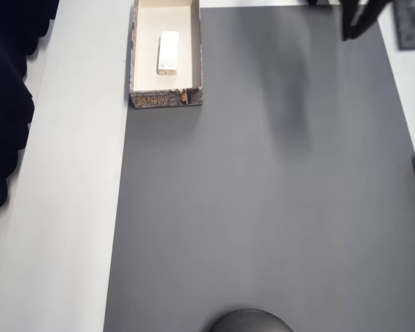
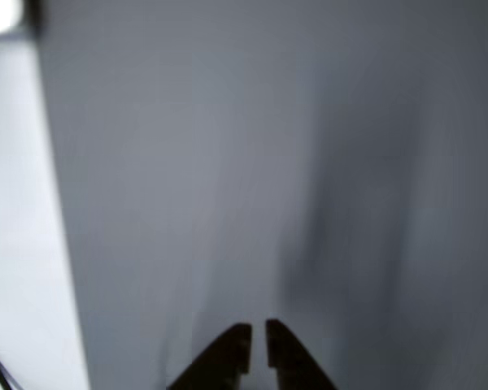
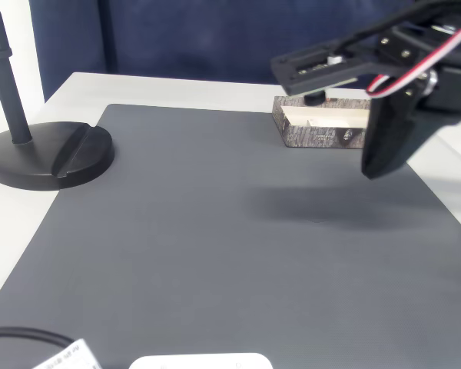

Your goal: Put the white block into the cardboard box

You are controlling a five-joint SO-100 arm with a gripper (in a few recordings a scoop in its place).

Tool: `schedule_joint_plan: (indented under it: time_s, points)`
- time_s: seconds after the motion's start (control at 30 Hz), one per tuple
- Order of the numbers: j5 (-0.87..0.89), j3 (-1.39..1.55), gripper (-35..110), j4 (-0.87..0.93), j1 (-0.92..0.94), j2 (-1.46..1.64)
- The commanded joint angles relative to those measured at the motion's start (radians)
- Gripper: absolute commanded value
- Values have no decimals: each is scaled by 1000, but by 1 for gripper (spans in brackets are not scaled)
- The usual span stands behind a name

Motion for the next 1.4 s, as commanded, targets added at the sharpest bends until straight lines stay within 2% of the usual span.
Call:
schedule_joint_plan:
  time_s: [0.0, 0.13, 0.23, 0.53, 0.83, 1.37]
  points:
    - [-144, 132, -2, -15, -106, 235]
    - [-305, 290, -2, -15, -239, 445]
    - [-328, 365, -2, -18, -272, 489]
    - [-153, 603, -2, -183, -222, 707]
    - [-95, 813, -2, -204, -138, 939]
    - [-64, 1006, -2, -265, -43, 1170]
